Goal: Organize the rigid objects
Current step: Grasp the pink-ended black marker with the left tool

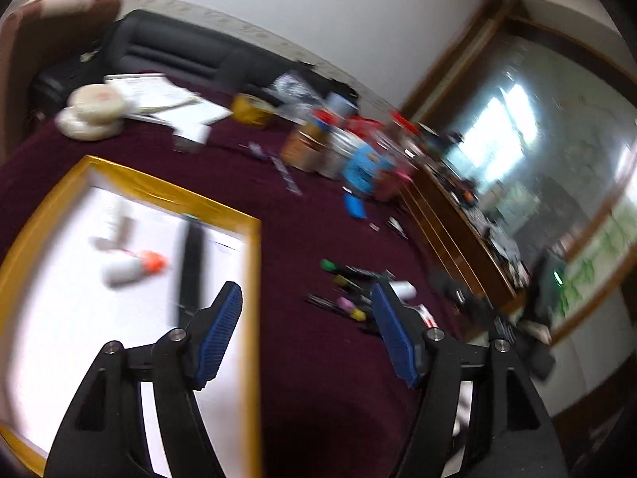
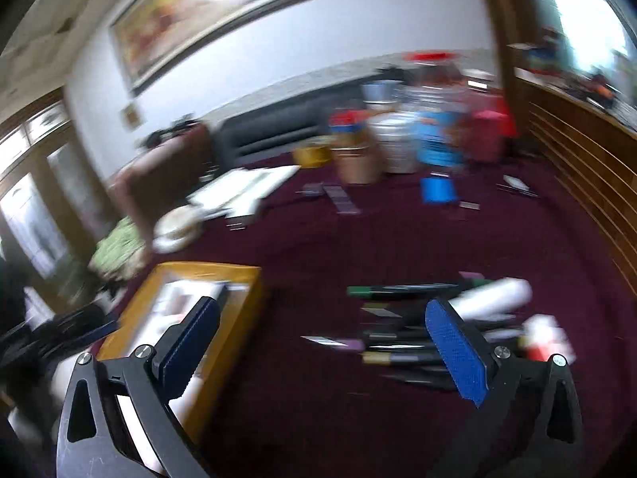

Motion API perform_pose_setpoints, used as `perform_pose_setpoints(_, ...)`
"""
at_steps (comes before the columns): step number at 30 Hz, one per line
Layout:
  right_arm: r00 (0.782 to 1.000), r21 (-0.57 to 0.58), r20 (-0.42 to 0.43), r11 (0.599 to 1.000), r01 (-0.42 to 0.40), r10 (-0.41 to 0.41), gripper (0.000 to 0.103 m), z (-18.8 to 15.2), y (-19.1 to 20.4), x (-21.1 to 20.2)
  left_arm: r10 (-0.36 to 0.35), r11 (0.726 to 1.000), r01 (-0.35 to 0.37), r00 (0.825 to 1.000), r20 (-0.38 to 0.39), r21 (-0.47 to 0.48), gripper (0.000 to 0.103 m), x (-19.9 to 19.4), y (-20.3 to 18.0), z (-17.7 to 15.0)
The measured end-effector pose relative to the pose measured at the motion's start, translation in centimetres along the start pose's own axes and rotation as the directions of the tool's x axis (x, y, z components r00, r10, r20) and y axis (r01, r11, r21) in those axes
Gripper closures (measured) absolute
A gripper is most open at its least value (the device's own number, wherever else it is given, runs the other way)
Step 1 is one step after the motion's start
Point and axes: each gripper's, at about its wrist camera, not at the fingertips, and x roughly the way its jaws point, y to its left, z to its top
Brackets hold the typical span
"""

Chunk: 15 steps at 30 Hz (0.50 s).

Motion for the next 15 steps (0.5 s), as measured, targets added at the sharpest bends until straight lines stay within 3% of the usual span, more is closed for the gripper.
perform_pose_setpoints(4,0.992,0.141,0.047,0.984,0.112,-0.119,0.006,0.6,-8.0,-1.2,-0.039,0.997,0.042,0.998,-0.046,0.069,0.036,2.9,-4.9,-3.2)
perform_pose_setpoints(8,0.980,0.223,0.073,0.961,0.167,-0.187,0.016,1.2,-13.0,-0.1,0.020,0.990,0.004,0.985,-0.170,0.140,0.036,7.4,-8.0,-5.5)
perform_pose_setpoints(12,0.987,0.316,0.061,0.941,0.122,-0.148,0.016,-0.2,-16.4,2.2,0.115,0.966,-0.063,0.973,-0.200,0.251,0.036,10.0,-10.9,-6.0)
perform_pose_setpoints(15,0.995,0.345,0.014,0.934,0.089,-0.100,0.016,-1.1,-17.2,3.0,0.181,0.929,-0.108,0.967,-0.179,0.355,0.036,12.6,-13.2,-5.6)
